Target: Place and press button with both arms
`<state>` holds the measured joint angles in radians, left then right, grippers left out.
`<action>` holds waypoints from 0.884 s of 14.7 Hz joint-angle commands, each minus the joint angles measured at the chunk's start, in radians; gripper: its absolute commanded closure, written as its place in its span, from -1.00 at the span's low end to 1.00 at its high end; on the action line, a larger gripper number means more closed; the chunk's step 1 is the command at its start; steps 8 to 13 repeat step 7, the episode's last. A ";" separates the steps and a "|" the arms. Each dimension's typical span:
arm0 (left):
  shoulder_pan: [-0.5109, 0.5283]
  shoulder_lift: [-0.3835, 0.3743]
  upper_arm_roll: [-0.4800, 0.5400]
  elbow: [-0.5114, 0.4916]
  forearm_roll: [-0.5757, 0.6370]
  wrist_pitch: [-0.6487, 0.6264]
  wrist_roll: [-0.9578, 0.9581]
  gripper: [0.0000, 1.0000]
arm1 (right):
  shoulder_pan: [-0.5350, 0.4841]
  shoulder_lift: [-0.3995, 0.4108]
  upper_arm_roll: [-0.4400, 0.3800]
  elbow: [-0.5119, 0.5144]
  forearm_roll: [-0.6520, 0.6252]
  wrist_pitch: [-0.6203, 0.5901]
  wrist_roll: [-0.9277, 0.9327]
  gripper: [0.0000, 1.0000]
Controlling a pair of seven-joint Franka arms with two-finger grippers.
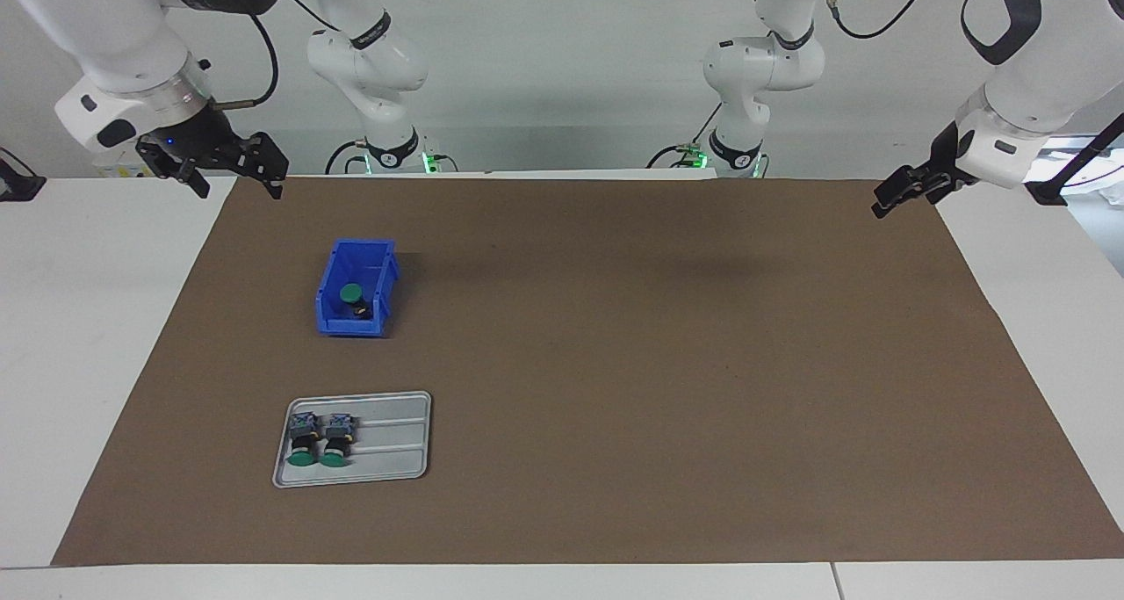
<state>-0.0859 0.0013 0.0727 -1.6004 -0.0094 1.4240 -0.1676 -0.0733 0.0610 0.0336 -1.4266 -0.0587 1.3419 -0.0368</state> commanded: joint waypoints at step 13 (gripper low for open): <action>0.006 -0.001 -0.004 0.004 0.019 -0.014 0.003 -1.00 | 0.060 -0.032 -0.058 -0.043 -0.001 -0.004 -0.025 -1.00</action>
